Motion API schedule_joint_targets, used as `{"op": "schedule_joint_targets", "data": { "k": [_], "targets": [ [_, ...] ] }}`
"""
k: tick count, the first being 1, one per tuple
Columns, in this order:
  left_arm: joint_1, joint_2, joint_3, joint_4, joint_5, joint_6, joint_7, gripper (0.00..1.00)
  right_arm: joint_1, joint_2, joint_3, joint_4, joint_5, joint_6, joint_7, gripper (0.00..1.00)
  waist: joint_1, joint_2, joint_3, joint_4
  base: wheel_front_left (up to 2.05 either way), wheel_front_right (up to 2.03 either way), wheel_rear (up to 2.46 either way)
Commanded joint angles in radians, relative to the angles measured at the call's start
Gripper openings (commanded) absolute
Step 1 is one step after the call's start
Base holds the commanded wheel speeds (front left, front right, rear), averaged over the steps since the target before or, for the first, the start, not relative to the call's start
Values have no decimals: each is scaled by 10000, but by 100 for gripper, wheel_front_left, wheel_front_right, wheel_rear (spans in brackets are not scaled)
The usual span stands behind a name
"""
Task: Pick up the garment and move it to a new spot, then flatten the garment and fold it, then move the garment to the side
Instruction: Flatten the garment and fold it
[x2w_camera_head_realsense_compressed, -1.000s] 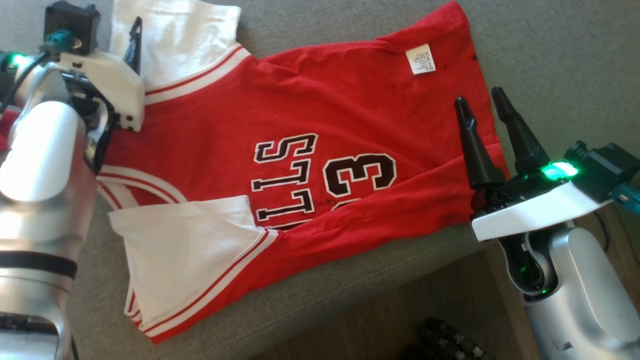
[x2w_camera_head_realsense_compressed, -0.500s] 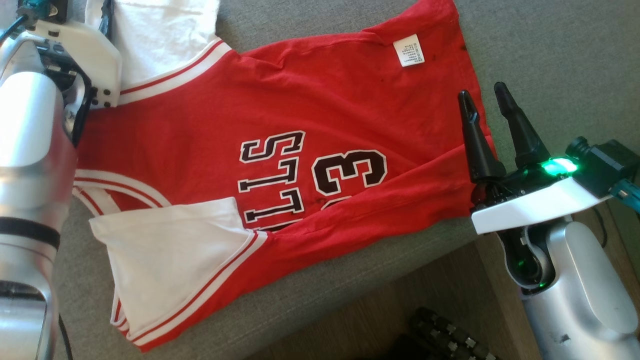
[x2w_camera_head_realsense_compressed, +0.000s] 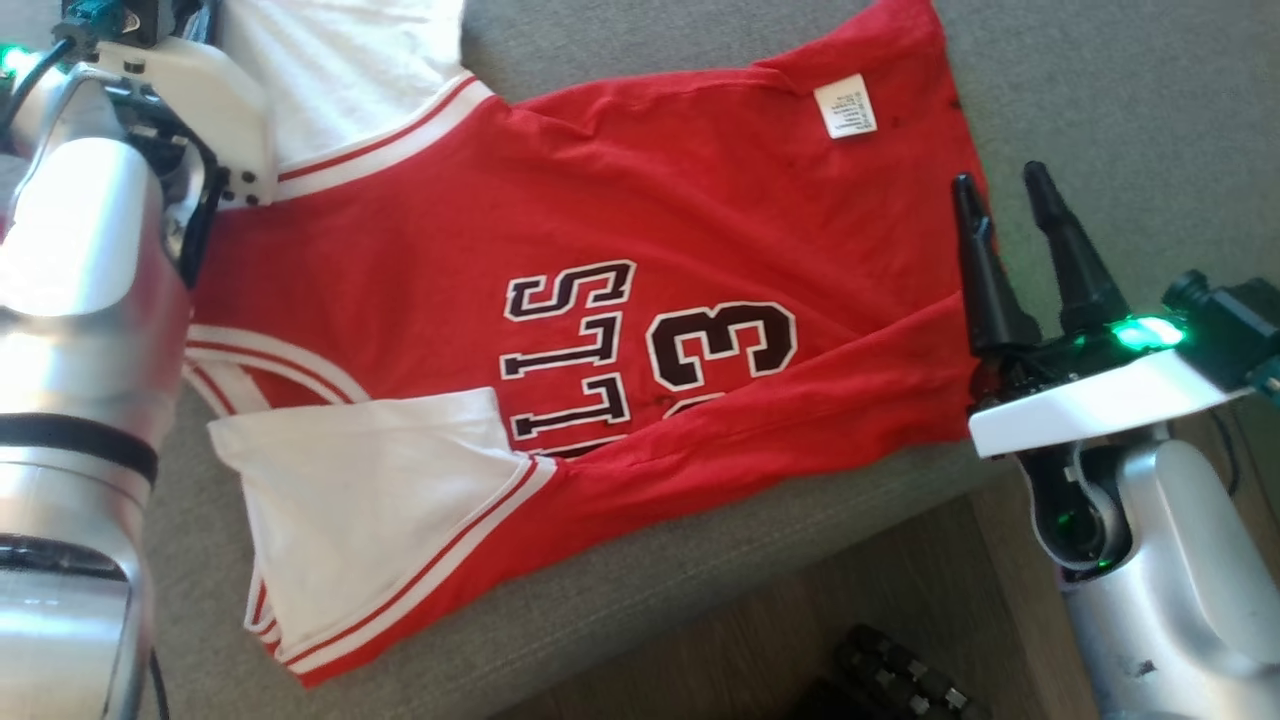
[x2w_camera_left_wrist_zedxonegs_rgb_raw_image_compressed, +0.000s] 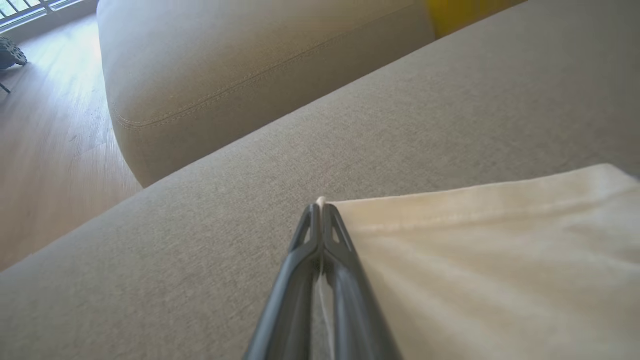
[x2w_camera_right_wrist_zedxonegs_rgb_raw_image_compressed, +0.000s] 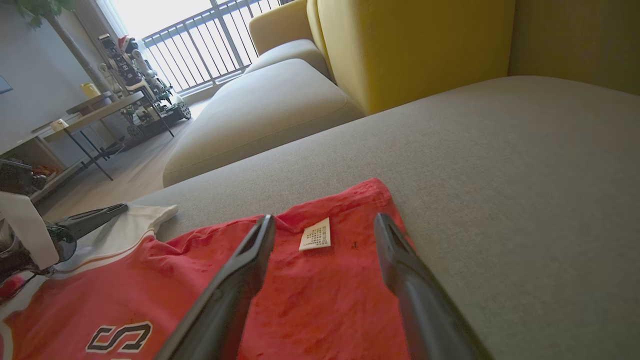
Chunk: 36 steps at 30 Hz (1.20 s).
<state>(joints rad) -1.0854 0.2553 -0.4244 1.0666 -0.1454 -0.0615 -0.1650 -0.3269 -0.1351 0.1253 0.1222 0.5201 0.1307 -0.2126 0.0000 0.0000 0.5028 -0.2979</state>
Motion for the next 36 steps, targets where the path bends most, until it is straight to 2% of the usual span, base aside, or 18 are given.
{"op": "schedule_joint_targets", "data": {
  "k": [1, 7, 15, 16, 25, 30, 36],
  "targets": [
    [-126, 217, 319, -381, -140, 75, -316, 0, -114, -96, -7, -277, -13, 0, -29, 100, 0, 0, -130, 205, 0, 0, 0],
    [661, -122, 422, -1498, -444, 170, -863, 0, -355, -370, -636, -326, -72, 0, 344, 100, 0, 0, -449, 860, 0, 0, 0],
    [2612, -271, 733, -4602, -814, 583, -962, 0, -983, -795, -1516, 149, 345, 0, 1523, 100, 0, 0, -855, 1752, 0, 0, 0],
    [2612, -271, 733, -4602, -814, 583, -962, 0, -983, -795, -1516, 149, 345, 0, 1523, 100, 0, 0, -855, 1752, 0, 0, 0],
    [4496, -398, 638, -7470, -1018, 1009, -898, 0, -2269, -1253, -2082, 2391, -476, 0, 2922, 100, 0, 0, -995, 2420, 0, 0, 0],
    [4972, -423, 578, -8411, -1067, 1244, -689, 0, -2964, -1342, -2338, 3764, -939, 0, 3262, 100, 0, 0, -904, 2645, 0, 0, 0],
    [5062, -436, 414, -9034, -1057, 1322, -388, 0, -3819, -1588, -2528, 5070, -1449, 0, 3260, 100, 0, 0, -616, 2841, 0, 0, 0]
  ]
}}
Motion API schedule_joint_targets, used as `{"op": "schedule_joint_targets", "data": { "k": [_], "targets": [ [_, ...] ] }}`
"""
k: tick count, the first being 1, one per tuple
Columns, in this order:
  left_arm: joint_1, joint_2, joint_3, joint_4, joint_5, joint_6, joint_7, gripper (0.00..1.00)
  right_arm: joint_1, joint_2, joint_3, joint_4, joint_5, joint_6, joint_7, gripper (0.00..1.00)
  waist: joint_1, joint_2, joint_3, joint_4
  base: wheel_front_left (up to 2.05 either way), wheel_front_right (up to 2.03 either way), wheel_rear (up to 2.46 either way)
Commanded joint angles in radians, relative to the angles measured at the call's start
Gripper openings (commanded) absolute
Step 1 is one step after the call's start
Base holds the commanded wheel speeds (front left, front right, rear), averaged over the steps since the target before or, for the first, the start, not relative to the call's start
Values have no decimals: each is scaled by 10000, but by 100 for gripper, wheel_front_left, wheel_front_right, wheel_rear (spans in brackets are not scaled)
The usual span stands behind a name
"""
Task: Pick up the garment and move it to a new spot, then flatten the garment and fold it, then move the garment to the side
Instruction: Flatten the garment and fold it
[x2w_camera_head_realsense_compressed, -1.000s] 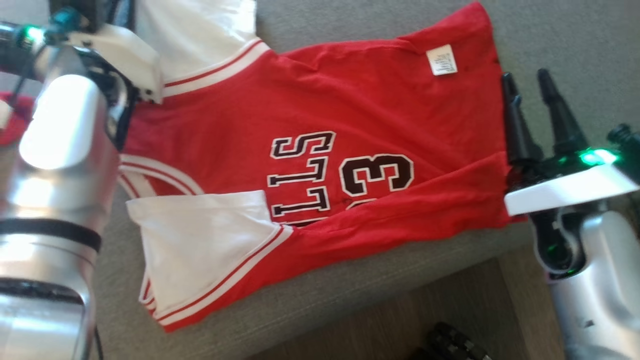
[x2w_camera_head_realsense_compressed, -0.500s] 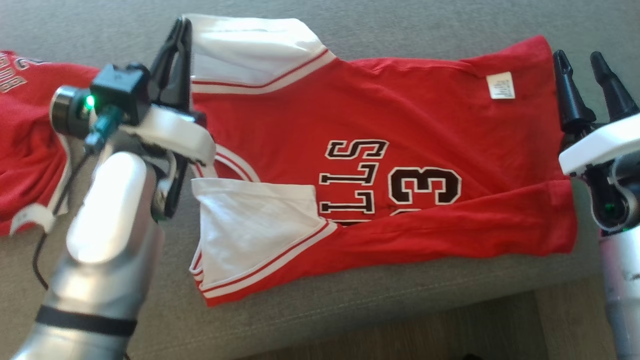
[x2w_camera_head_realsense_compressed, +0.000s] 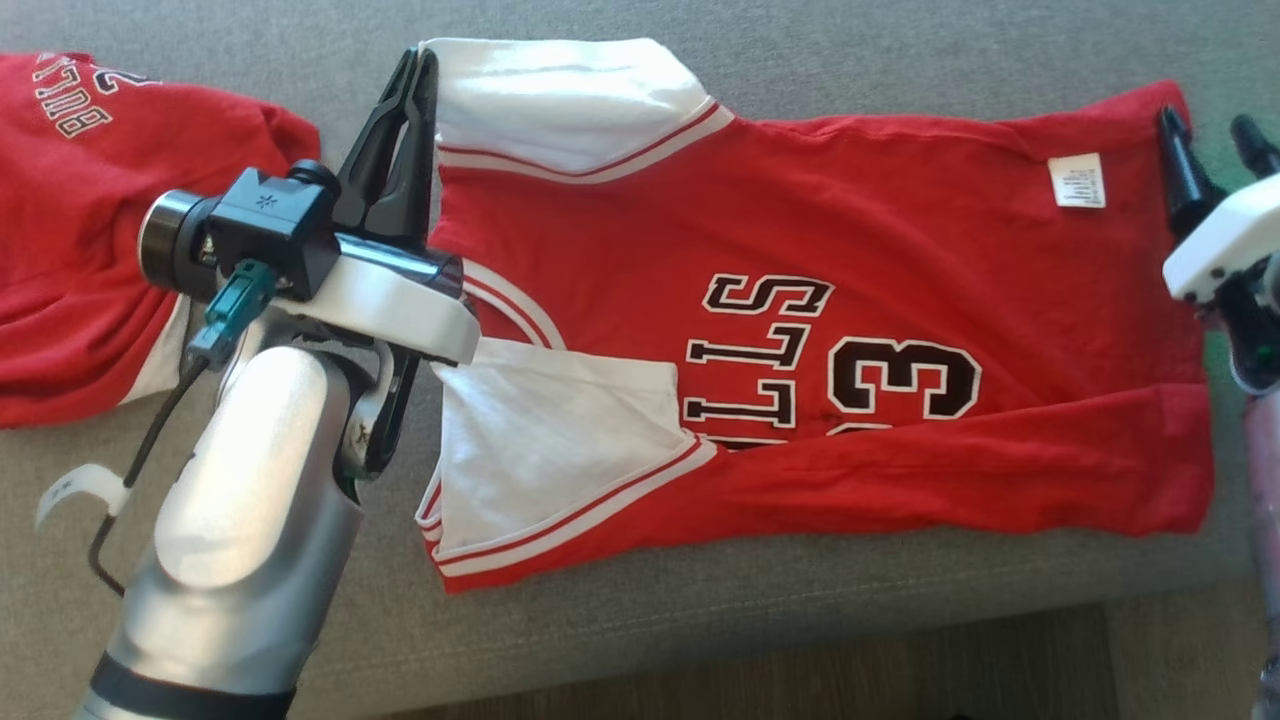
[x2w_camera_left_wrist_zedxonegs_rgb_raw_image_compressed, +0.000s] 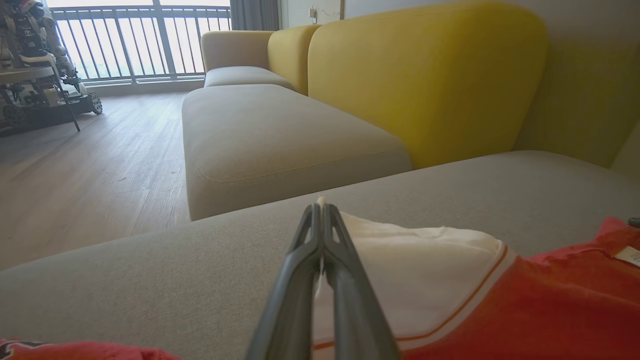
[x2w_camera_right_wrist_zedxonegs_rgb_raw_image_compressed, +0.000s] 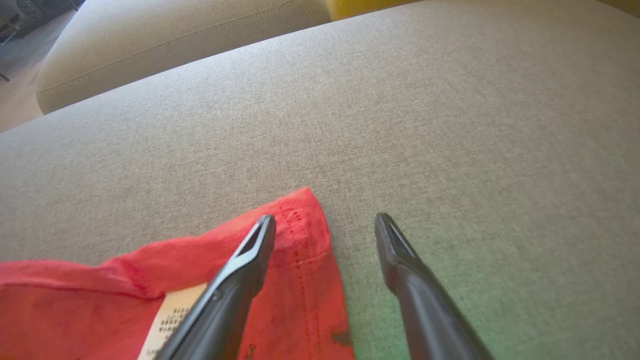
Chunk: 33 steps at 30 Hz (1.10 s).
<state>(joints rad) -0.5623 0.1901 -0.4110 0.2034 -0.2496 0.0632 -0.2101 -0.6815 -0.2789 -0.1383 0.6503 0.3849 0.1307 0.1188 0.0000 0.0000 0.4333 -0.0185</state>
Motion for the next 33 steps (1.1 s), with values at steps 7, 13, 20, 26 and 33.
{"op": "schedule_joint_targets", "data": {
  "k": [7, 13, 20, 26, 33],
  "targets": [
    [-210, 266, 192, -667, -19, 108, 180, 0, -1064, -295, 509, 718, -203, 0, -106, 100, 0, 0, 294, 123, 0, 0, 0],
    [-254, 262, 137, -662, -40, 153, 194, 0, -1348, -437, 909, 1447, -49, 0, 120, 100, 0, 0, 329, 188, 0, 0, 0],
    [-326, 315, 179, -582, -109, 211, 174, 0, -1500, -608, 1391, 1838, 395, 0, 85, 0, 0, 0, 345, 195, 0, 0, 0],
    [-448, 335, 306, -501, -155, 364, 150, 0, -1659, -795, 1753, 1796, 619, 0, -369, 0, 0, 0, 384, 199, 0, 0, 0],
    [-877, 342, 434, -189, -297, 392, 240, 0, -2227, -1069, 2212, 1783, 885, 0, -1210, 0, 0, 0, 440, 264, 0, 0, 0]
  ]
}}
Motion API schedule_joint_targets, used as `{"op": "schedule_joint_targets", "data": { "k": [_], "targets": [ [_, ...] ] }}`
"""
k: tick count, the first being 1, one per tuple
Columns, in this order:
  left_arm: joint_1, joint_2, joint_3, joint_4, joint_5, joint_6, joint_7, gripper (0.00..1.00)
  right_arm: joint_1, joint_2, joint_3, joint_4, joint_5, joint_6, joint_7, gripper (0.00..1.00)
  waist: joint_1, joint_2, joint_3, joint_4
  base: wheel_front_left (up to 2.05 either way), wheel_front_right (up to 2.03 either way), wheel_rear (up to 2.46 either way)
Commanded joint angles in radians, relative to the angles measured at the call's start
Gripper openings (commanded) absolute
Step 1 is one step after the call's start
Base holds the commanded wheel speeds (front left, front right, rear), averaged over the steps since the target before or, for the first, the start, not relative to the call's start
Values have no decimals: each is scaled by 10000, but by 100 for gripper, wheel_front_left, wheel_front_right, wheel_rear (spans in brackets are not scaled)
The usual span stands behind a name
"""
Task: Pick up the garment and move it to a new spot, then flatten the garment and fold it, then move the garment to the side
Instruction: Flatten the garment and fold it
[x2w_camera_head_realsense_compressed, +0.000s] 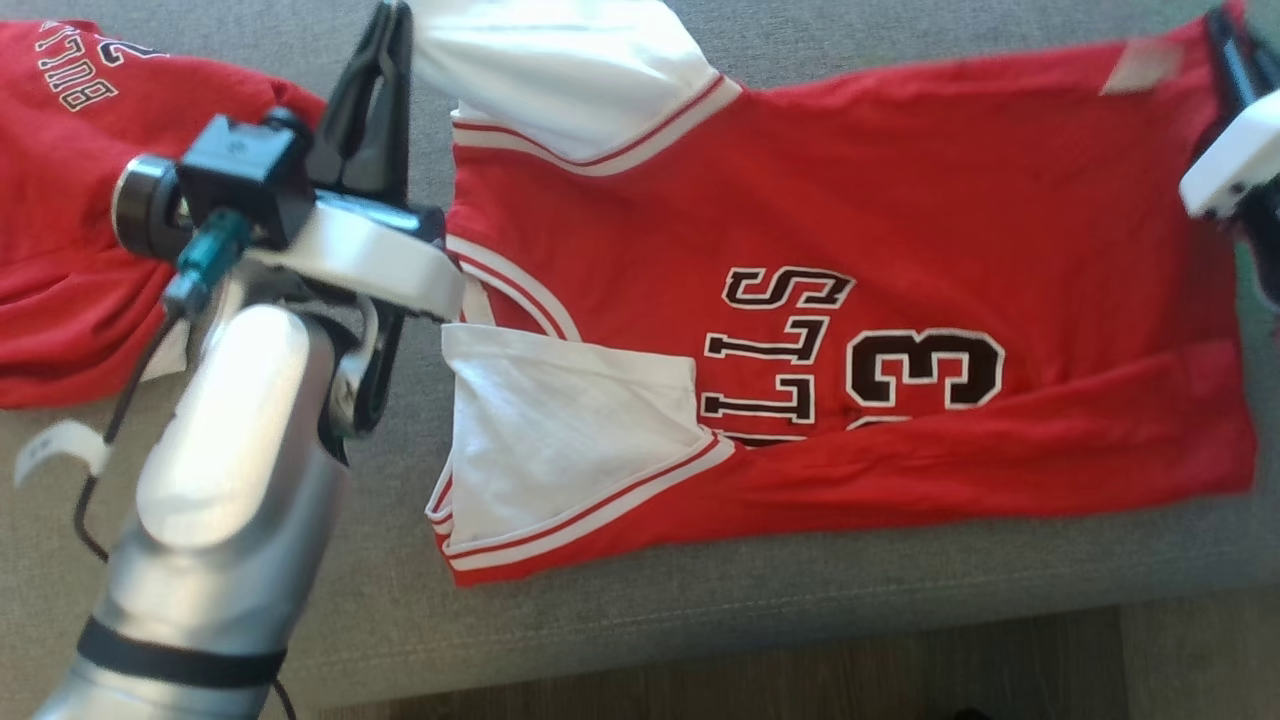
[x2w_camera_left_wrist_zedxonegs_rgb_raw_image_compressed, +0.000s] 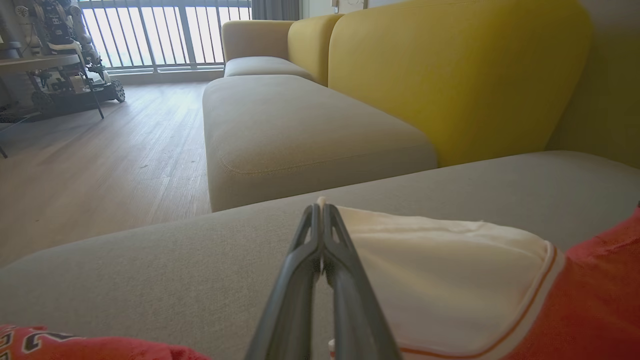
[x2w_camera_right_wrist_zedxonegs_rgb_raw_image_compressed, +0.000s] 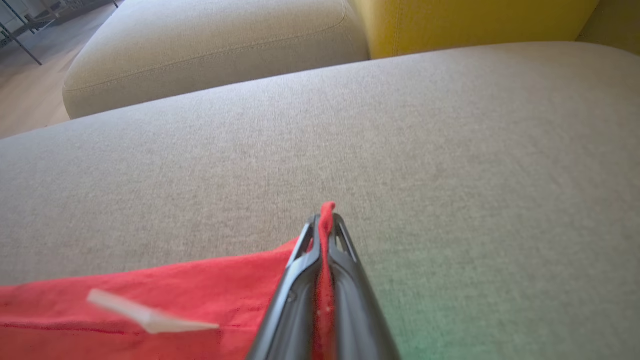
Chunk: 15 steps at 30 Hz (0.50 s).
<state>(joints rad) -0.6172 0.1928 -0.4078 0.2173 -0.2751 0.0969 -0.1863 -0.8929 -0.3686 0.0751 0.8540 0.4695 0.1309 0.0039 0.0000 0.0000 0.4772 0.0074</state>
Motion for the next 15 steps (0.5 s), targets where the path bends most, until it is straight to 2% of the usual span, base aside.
{"op": "schedule_joint_targets", "data": {
  "k": [1, 15],
  "targets": [
    [-436, 317, 422, -205, -59, 44, 3, 0, -210, -210, 130, -216, 76, -2, -151, 0, 0, 0, 8, 26, 0, 0, 0],
    [-2101, 150, 620, 1829, -244, -201, -460, 0, -1780, -628, 531, 750, 154, -2, -1395, 0, 0, 0, 308, 193, 0, 0, 0]
  ]
}}
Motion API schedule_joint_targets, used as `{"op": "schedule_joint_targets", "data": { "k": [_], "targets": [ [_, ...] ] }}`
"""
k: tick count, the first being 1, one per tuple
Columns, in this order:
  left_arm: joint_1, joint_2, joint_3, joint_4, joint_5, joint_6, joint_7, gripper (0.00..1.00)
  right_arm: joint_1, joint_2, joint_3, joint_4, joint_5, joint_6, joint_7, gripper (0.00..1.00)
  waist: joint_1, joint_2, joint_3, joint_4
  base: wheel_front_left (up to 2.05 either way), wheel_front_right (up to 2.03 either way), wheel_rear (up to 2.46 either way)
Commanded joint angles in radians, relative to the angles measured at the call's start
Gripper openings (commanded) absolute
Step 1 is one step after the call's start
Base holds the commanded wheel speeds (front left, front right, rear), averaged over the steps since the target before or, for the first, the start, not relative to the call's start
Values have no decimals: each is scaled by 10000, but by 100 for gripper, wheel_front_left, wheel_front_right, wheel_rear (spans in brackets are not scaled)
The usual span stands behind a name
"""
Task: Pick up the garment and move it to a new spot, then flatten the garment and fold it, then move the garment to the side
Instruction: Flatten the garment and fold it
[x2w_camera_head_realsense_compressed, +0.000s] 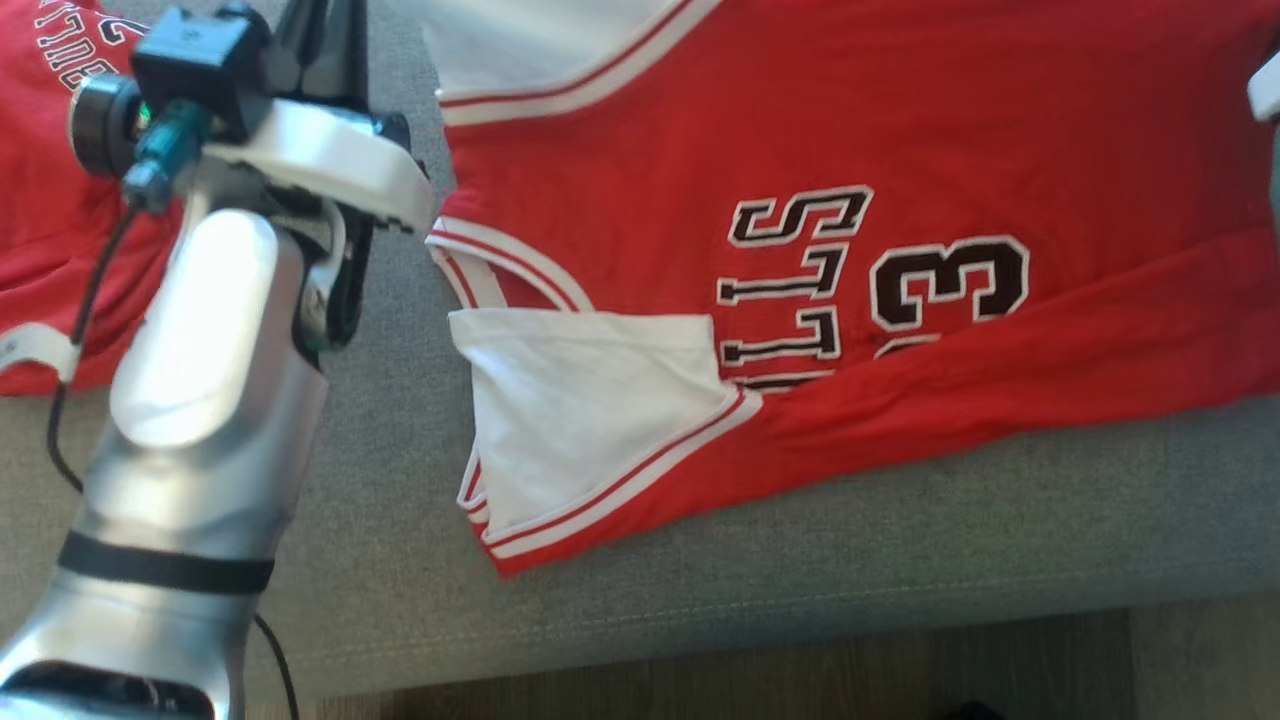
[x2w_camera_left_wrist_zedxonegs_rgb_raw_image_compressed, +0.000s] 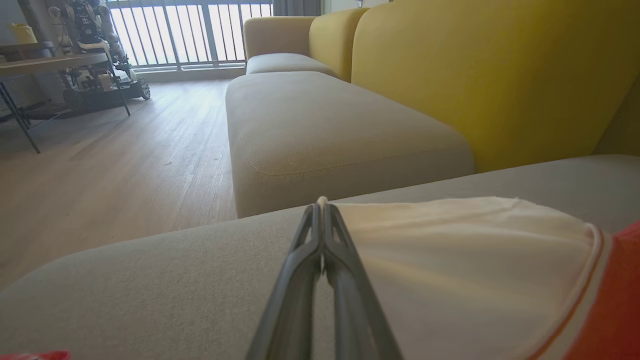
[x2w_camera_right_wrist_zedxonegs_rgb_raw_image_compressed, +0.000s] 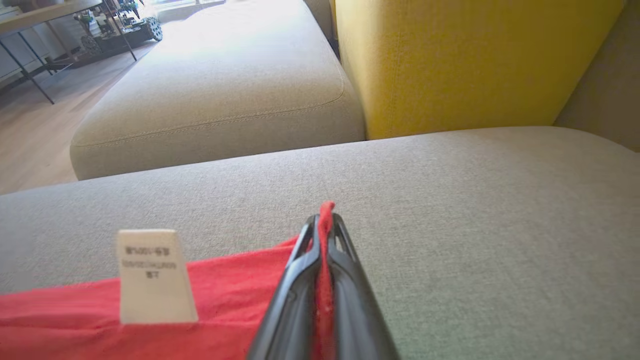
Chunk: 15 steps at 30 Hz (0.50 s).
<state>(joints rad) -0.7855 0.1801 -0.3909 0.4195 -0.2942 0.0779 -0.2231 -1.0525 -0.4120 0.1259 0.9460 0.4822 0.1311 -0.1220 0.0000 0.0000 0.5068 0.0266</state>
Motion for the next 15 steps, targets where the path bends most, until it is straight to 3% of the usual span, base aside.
{"op": "schedule_joint_targets", "data": {
  "k": [1, 15],
  "targets": [
    [-517, 250, 493, -67, -72, -8, -142, 0, -244, -194, 48, -87, 21, -4, -194, 0, 0, 0, 23, 2, 0, 0, 0],
    [32, 121, 151, 111, 143, -425, -377, 0, 397, -249, 774, 125, 853, -4, -870, 0, 0, 0, -406, 16, 0, 0, 0]
  ]
}}
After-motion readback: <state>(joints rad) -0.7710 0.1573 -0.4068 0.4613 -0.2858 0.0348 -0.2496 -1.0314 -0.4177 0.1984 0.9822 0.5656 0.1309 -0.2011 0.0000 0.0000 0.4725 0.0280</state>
